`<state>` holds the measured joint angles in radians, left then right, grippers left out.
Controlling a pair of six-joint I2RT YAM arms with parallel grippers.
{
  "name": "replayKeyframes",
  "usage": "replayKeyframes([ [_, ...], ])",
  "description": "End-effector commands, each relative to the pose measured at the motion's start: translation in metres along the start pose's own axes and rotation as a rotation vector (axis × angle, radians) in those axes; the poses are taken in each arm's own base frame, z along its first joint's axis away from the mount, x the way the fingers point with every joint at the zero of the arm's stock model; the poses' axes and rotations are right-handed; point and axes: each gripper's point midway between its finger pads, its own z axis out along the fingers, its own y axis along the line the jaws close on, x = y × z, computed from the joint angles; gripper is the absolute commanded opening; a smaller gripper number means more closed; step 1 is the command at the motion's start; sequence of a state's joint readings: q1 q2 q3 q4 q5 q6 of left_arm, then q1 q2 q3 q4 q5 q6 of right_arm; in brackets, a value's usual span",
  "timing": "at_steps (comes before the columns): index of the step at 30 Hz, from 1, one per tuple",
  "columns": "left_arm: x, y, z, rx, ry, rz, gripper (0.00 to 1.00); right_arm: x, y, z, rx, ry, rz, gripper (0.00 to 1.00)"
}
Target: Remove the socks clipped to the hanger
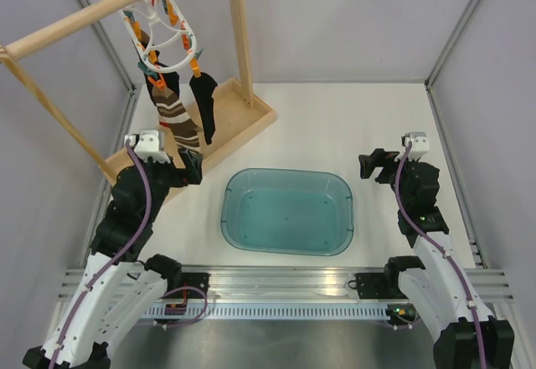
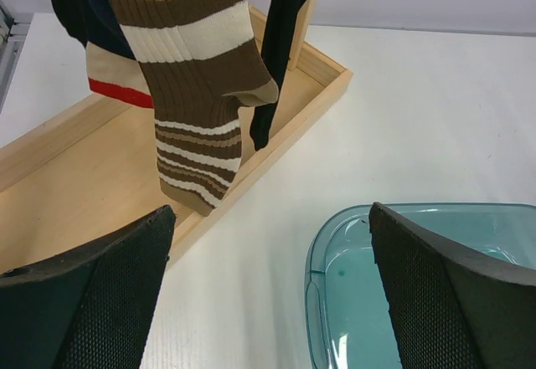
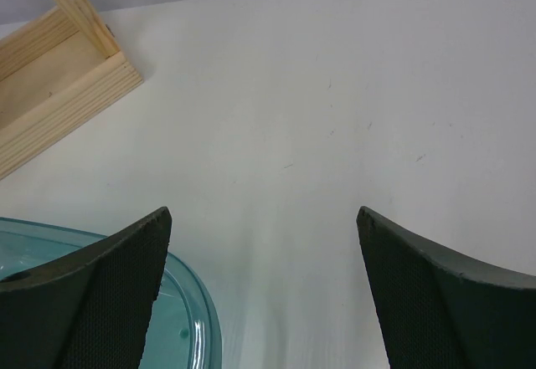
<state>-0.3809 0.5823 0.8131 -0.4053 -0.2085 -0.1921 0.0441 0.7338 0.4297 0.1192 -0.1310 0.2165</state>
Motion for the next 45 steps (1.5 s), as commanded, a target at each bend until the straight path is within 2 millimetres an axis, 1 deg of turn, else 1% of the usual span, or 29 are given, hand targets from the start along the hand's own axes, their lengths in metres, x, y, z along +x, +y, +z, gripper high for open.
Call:
replayKeyframes([
  [1,-0.007,0.003,-0.003,-0.015,-0.029,-0.010,1.00,-0.004,0.003,-0.001,-0.016,-0.025,-0.010,0.95],
  [6,-0.005,-0.001,-0.002,0.012,-0.017,0.002,1.00,-0.007,0.004,-0.002,-0.021,-0.033,-0.013,0.95],
  [8,-0.004,-0.005,-0.003,0.034,-0.016,0.005,1.00,-0.005,0.004,0.000,-0.021,-0.027,-0.013,0.95],
  [9,-0.002,-0.006,-0.002,0.037,-0.009,0.006,1.00,-0.009,0.005,0.002,-0.029,-0.042,-0.016,0.95],
  [10,-0.002,-0.006,-0.002,0.042,-0.009,0.006,1.00,-0.005,0.006,0.006,-0.040,-0.028,-0.009,0.94],
  [14,-0.004,-0.011,-0.001,0.064,-0.010,0.002,1.00,-0.010,0.026,0.019,-0.140,-0.025,-0.007,0.92],
  [17,-0.006,-0.013,-0.002,0.073,-0.016,0.001,1.00,-0.021,0.044,0.029,-0.188,-0.045,-0.021,0.91],
  [18,-0.007,-0.013,-0.003,0.076,-0.019,0.000,1.00,-0.029,0.051,0.031,-0.208,-0.070,-0.024,0.91],
  [19,-0.007,-0.013,-0.003,0.075,-0.021,0.002,1.00,-0.032,0.064,0.037,-0.240,-0.064,-0.023,0.91],
  [21,-0.010,-0.011,-0.006,0.067,-0.033,-0.001,1.00,-0.040,0.082,0.045,-0.272,-0.073,-0.028,0.91],
  [22,-0.010,-0.010,-0.006,0.065,-0.035,0.002,1.00,-0.044,0.105,0.052,-0.314,-0.067,-0.046,0.91],
  [24,-0.010,-0.009,-0.007,0.059,-0.041,0.001,1.00,-0.047,0.125,0.062,-0.326,-0.064,-0.058,0.91],
  [25,-0.011,-0.009,-0.008,0.061,-0.043,0.002,1.00,-0.051,0.150,0.069,-0.370,-0.057,-0.068,0.91],
  [27,-0.012,-0.008,-0.008,0.052,-0.048,0.003,1.00,-0.054,0.173,0.079,-0.395,-0.055,-0.078,0.91],
  [28,-0.013,-0.007,-0.009,0.051,-0.051,0.004,1.00,-0.056,0.199,0.087,-0.437,-0.048,-0.084,0.91],
  [30,-0.012,-0.003,-0.010,0.027,-0.057,0.001,1.00,-0.061,0.225,0.094,-0.475,-0.061,-0.099,0.91],
  [31,-0.012,-0.001,-0.010,0.017,-0.059,0.001,1.00,-0.062,0.251,0.099,-0.519,-0.062,-0.103,0.91],
  [32,-0.012,0.001,-0.010,0.011,-0.060,0.002,1.00,-0.064,0.264,0.101,-0.541,-0.069,-0.101,0.91],
  [33,-0.012,0.002,-0.010,0.003,-0.062,0.002,1.00,-0.080,0.291,0.097,-0.593,-0.111,-0.093,0.91],
  [34,-0.013,0.002,-0.010,0.002,-0.063,0.000,1.00,-0.068,0.303,0.105,-0.608,-0.091,-0.096,0.91],
  [36,-0.013,0.003,-0.011,0.000,-0.068,-0.001,1.00,-0.075,0.327,0.105,-0.657,-0.131,-0.091,0.91],
  [37,-0.013,0.004,-0.012,-0.004,-0.072,-0.005,1.00,-0.071,0.348,0.105,-0.700,-0.136,-0.093,0.91],
  [38,-0.014,0.005,-0.013,-0.008,-0.074,-0.005,1.00,-0.073,0.358,0.105,-0.721,-0.153,-0.092,0.91],
  [39,-0.015,0.005,-0.014,-0.010,-0.082,-0.007,1.00,-0.080,0.369,0.103,-0.750,-0.191,-0.082,0.91],
  [40,-0.014,0.005,-0.014,-0.009,-0.082,-0.008,1.00,-0.076,0.386,0.102,-0.800,-0.196,-0.082,0.90],
  [41,-0.014,0.005,-0.015,-0.007,-0.082,-0.008,1.00,-0.077,0.393,0.101,-0.821,-0.209,-0.078,0.91],
  [42,-0.014,0.005,-0.014,-0.009,-0.080,-0.008,1.00,-0.087,0.405,0.097,-0.852,-0.250,-0.067,0.90],
  [43,-0.014,0.005,-0.014,-0.007,-0.079,-0.009,1.00,-0.078,0.410,0.102,-0.867,-0.242,-0.070,0.90],
  [45,-0.012,0.004,-0.013,-0.005,-0.074,-0.010,1.00,-0.077,0.420,0.101,-0.895,-0.270,-0.062,0.89],
])
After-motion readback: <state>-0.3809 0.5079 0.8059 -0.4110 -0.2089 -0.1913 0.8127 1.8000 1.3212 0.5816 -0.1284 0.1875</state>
